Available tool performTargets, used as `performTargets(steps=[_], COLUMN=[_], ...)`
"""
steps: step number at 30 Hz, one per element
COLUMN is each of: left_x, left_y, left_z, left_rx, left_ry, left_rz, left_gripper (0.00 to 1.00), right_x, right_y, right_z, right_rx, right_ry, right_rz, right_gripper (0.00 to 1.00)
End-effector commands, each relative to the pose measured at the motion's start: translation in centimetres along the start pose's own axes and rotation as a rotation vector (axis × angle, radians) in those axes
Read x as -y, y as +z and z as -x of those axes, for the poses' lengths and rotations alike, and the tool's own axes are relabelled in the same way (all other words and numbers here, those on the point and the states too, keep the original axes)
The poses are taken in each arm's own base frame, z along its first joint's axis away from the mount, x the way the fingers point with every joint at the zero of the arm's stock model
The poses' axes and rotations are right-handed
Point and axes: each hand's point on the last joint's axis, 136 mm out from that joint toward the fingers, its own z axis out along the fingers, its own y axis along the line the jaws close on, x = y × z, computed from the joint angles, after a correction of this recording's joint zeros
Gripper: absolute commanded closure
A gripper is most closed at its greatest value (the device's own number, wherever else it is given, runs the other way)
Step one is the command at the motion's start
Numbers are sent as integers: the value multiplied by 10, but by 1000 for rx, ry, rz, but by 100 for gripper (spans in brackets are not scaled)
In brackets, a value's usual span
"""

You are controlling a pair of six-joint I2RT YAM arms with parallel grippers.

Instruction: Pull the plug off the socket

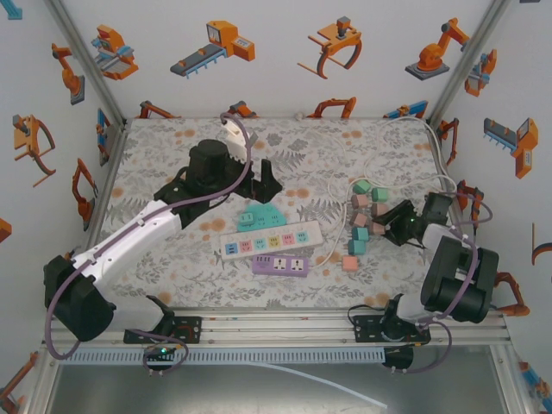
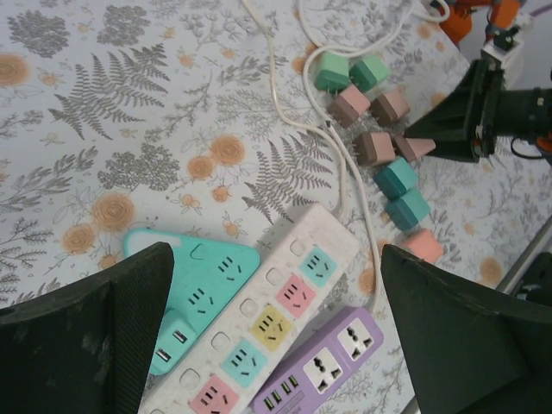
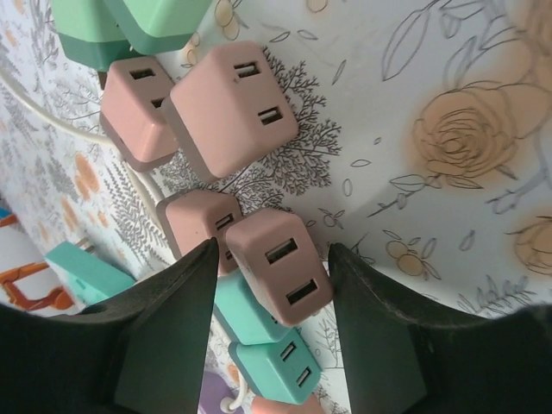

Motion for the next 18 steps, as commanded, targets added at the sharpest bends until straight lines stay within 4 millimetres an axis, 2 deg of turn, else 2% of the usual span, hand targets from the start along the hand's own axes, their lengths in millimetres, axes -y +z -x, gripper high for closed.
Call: performTargets(steps=[1, 6, 9, 11, 14, 18], left_x=[-6, -12, -19, -31, -51, -79], left_y=[-3, -2, -5, -8, -12, -17], left_z=[23, 32, 29, 25, 17, 11], left_rx=[47, 66, 69, 55, 10, -20], left_ry=[-31, -33, -26, -31, -70, -178], left_rz=[67, 114, 154, 215, 295, 305], left_gripper=[3, 3, 3, 3, 3, 3], right_x=[10, -10, -37, -65, -121, -211], right_y=[-13, -30, -37, -41, -49, -52], right_z=[14, 32, 42, 42, 31, -5], right_rx=[65, 101, 151, 161, 171, 189], right_ry=[-26, -92, -115, -175, -339, -643], right_rz=[-120, -123, -54, 1, 85, 263], right_gripper=[46, 45, 45, 45, 45, 45])
